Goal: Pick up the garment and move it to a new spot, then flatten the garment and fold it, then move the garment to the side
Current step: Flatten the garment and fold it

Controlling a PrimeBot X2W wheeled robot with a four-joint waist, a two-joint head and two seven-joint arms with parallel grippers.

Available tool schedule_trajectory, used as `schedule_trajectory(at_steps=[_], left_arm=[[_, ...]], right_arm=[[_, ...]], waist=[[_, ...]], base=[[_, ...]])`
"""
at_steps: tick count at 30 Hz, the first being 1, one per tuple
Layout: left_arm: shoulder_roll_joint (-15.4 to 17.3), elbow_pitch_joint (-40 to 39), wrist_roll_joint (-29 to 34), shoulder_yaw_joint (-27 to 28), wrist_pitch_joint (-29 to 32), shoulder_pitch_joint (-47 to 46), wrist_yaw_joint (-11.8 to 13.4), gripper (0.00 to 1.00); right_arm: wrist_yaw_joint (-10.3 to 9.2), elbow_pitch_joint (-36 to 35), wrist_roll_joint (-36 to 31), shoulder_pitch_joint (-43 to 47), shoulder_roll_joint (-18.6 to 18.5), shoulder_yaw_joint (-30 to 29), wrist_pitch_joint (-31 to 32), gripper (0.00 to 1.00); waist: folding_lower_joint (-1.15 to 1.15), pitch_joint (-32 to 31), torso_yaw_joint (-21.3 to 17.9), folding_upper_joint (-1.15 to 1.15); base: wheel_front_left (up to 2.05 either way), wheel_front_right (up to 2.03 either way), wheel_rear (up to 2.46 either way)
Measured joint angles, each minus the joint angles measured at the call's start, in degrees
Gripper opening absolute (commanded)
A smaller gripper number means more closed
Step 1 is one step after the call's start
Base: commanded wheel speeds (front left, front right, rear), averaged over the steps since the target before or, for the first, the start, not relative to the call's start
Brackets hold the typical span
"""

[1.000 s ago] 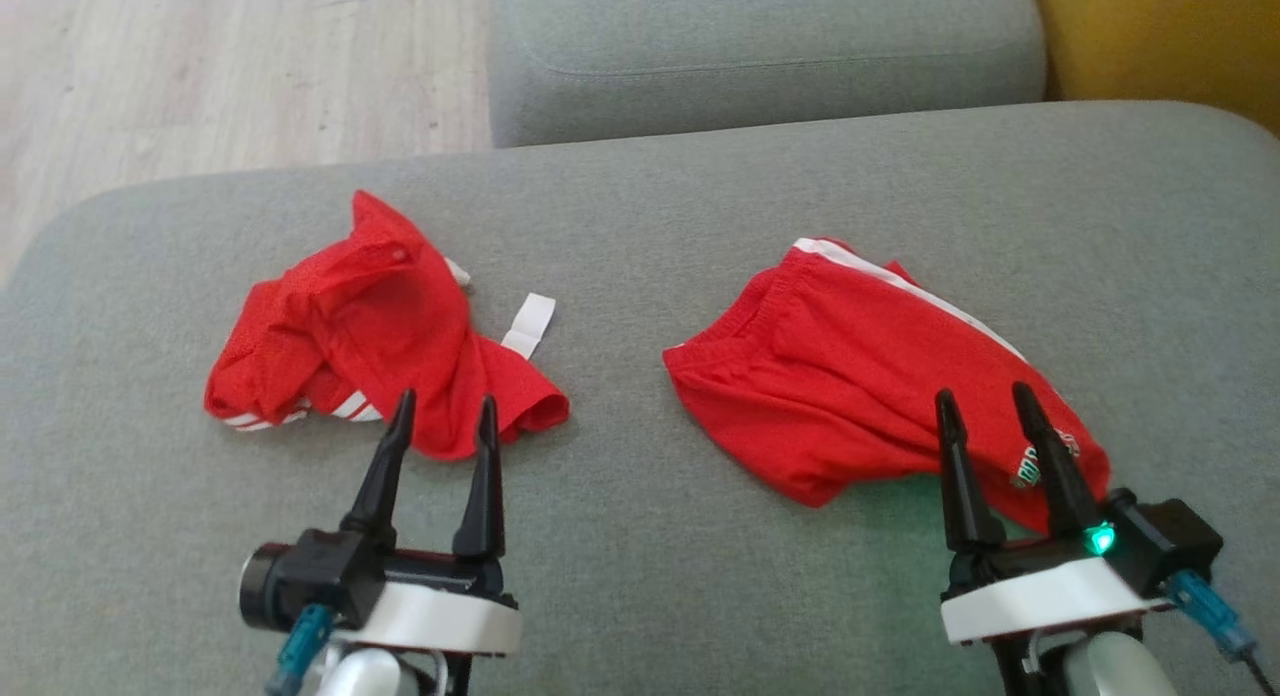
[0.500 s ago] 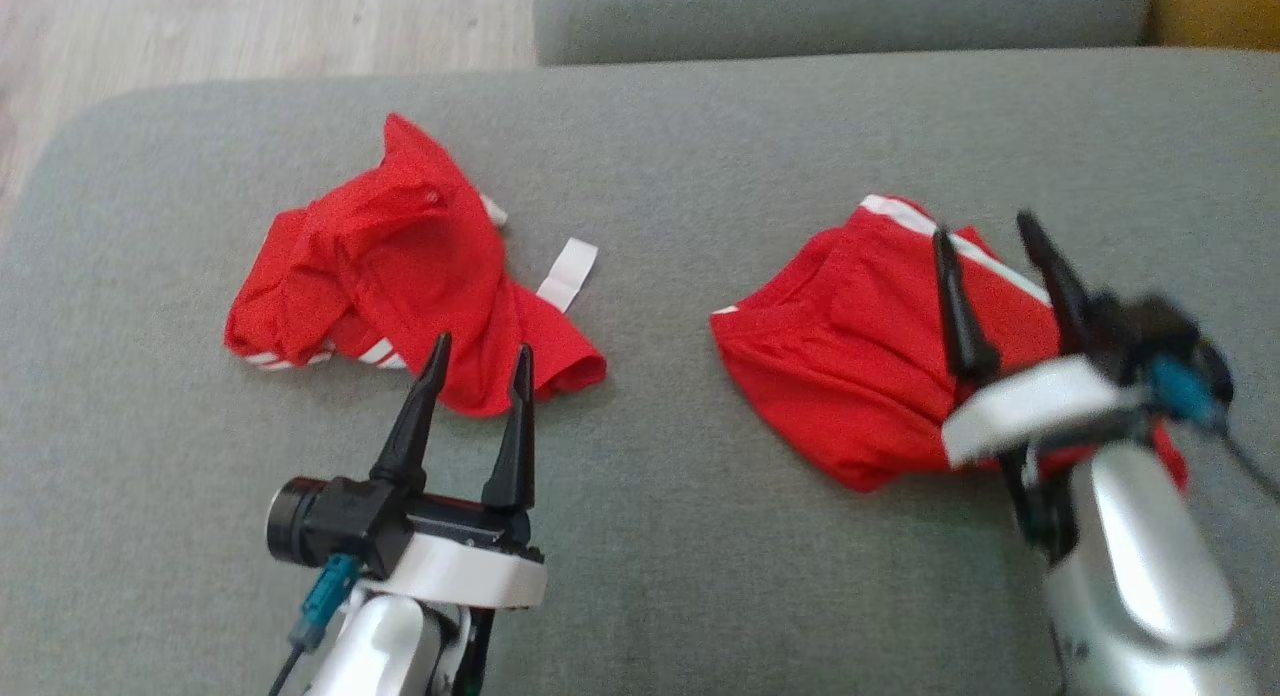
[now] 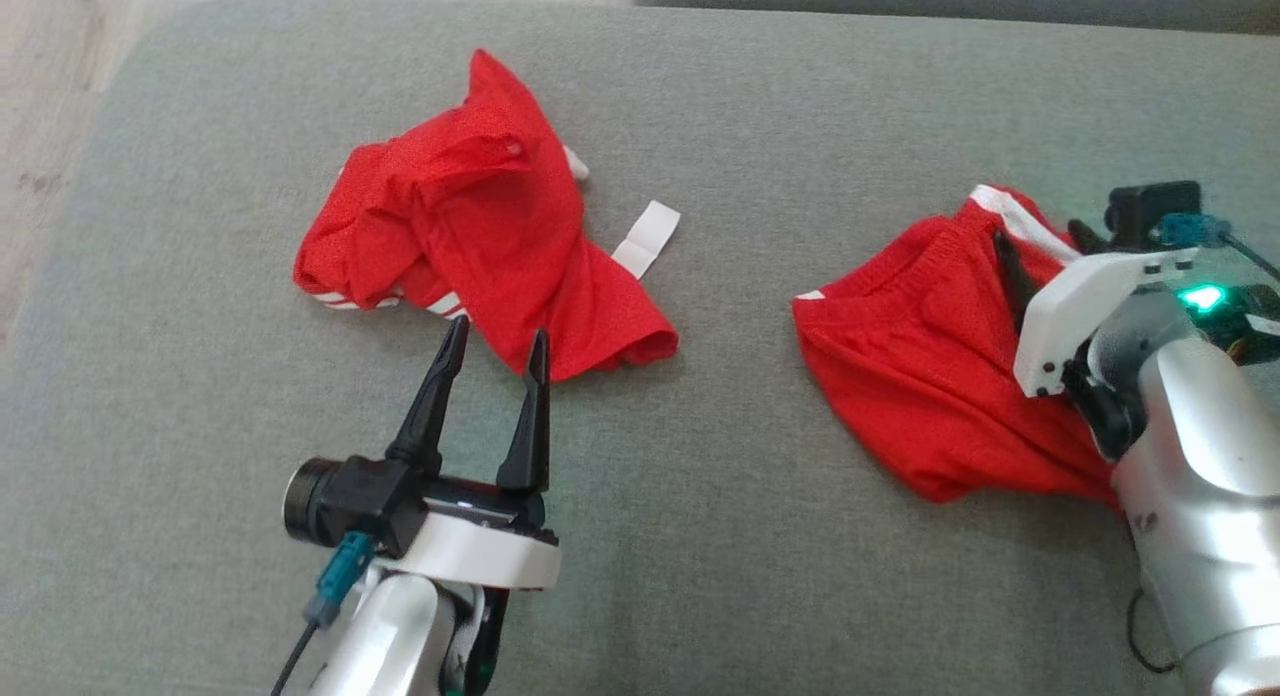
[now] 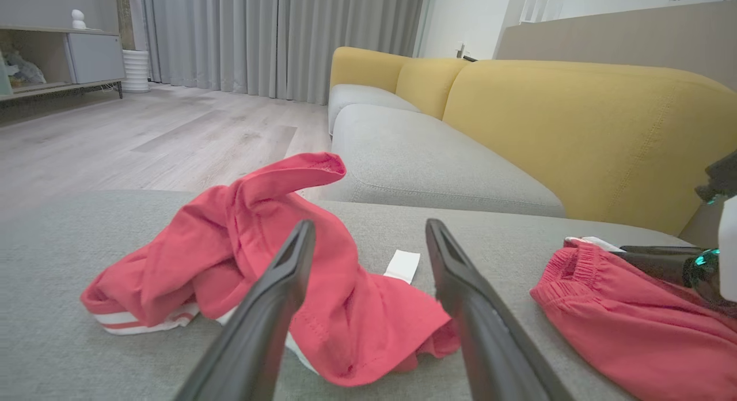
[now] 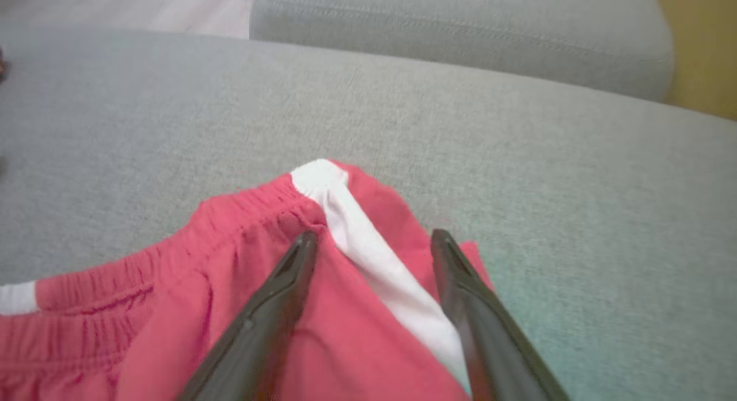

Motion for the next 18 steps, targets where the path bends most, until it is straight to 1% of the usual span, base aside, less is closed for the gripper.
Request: schedule_trajectory(at_steps=[3, 4, 5, 13, 15, 17, 18], left_arm=[[-0.08, 0.01, 0.1, 0.04, 0.0, 0.0, -0.38, 1.0], [-0.12, 0.01, 0.1, 0.05, -0.01, 0.0, -0.44, 1.0], [-0.15, 0.01, 0.1, 0.07, 0.0, 0.0, -0.44, 1.0], [-0.26, 0.3, 0.48, 0.99, 0.0, -0.01, -0.42, 1.0], [-0.27, 0.36, 0.66, 1.3, 0.0, -0.01, -0.42, 1.0], [-0.29, 0.49, 0.65, 1.49, 0.0, 0.02, -0.42, 1.0], [-0.29, 0.49, 0.65, 1.49, 0.0, 0.02, -0.42, 1.0]], right_arm=[[0.0, 3.2, 1.46, -1.12, -0.63, 2.68, 0.81, 1.0], [0.0, 3.78, 2.01, -1.3, -0.82, 3.69, 0.74, 0.32], [0.0, 4.02, 2.56, -1.44, -1.05, 4.41, 0.11, 0.0], [0.0, 5.5, 5.8, -5.59, -2.26, 4.43, -8.4, 0.0], [0.0, 5.61, 6.06, -6.86, -2.91, 3.54, -10.42, 0.0], [0.0, 5.9, 6.04, -8.49, -4.32, 1.93, -12.33, 0.0], [0.0, 5.9, 6.04, -8.49, -4.32, 1.93, -12.33, 0.0]], waist=[[0.0, 0.41, 0.6, 0.0], [0.0, 0.49, 0.71, 0.0], [0.0, 0.54, 0.75, 0.0], [-0.01, -0.64, -0.51, 0.0], [0.0, -1.28, -0.99, 0.0], [0.0, -2.19, -1.38, 0.0], [0.0, -2.19, -1.38, 0.0]], base=[[0.0, 0.0, 0.0], [0.0, 0.0, 0.0], [0.0, 0.0, 0.0], [0.0, 0.0, 0.0], [0.0, 0.0, 0.0], [0.0, 0.0, 0.0], [0.0, 0.0, 0.0]])
